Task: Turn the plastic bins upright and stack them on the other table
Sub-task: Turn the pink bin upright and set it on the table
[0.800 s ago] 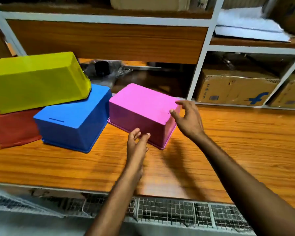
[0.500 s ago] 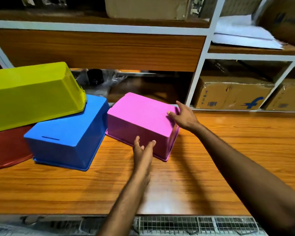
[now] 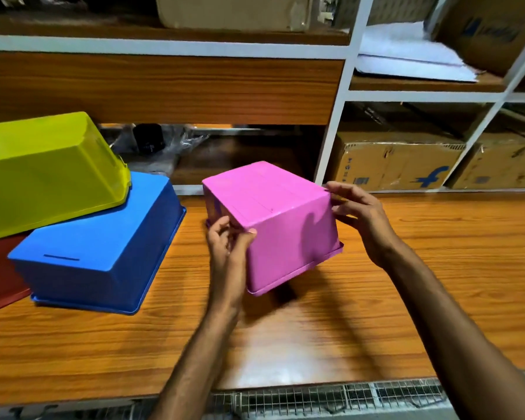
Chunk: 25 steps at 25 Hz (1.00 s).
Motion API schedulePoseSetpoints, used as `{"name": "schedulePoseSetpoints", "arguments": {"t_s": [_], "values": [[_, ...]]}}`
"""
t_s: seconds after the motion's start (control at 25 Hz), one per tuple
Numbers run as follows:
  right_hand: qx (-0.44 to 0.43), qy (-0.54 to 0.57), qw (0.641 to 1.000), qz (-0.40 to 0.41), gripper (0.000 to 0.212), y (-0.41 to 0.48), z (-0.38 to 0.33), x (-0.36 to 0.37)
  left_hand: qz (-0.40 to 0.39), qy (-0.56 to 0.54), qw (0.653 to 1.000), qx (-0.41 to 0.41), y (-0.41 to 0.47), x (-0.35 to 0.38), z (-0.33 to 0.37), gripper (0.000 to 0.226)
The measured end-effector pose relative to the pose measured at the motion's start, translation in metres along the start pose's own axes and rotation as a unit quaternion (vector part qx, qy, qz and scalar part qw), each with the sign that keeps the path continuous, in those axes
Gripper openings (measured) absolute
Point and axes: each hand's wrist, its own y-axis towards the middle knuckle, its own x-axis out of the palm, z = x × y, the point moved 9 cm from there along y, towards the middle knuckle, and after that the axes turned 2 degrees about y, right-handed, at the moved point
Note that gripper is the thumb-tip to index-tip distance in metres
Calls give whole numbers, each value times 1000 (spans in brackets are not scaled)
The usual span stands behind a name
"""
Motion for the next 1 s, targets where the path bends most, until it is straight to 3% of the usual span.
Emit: {"name": "schedulePoseSetpoints", "arguments": {"t_s": [0.16, 0.36, 0.48, 0.6, 0.72, 0.84, 0.92, 1.0], "values": [[-92, 5, 989, -112, 84, -23, -47, -4, -76, 34, 994, 69, 0, 6, 61, 69], [-118, -49, 965, -227, 103, -44, -81, -8, -259, 205, 938, 101, 0, 20, 87, 116], [-106, -129, 952, -258, 112, -51, -86, -12, -266, 296, 909, 123, 8, 23, 91, 128], [-101, -165, 949, -250, 113, -47, -87, -20, -250, 318, 903, 143, 9, 26, 95, 128], [-110, -172, 949, -240, 109, -48, -88, -25, -177, 303, 908, 230, 0, 26, 111, 107], [-125, -129, 959, -221, 106, -51, -98, -28, -81, 273, 894, 346, -8, 21, 133, 54], [-132, -69, 973, -177, 103, -48, -103, -32, -32, 205, 910, 359, -6, 17, 143, 31], [-135, -14, 987, -84, 90, -43, -96, -40, 12, 147, 925, 351, 3, 12, 148, 25]]}}
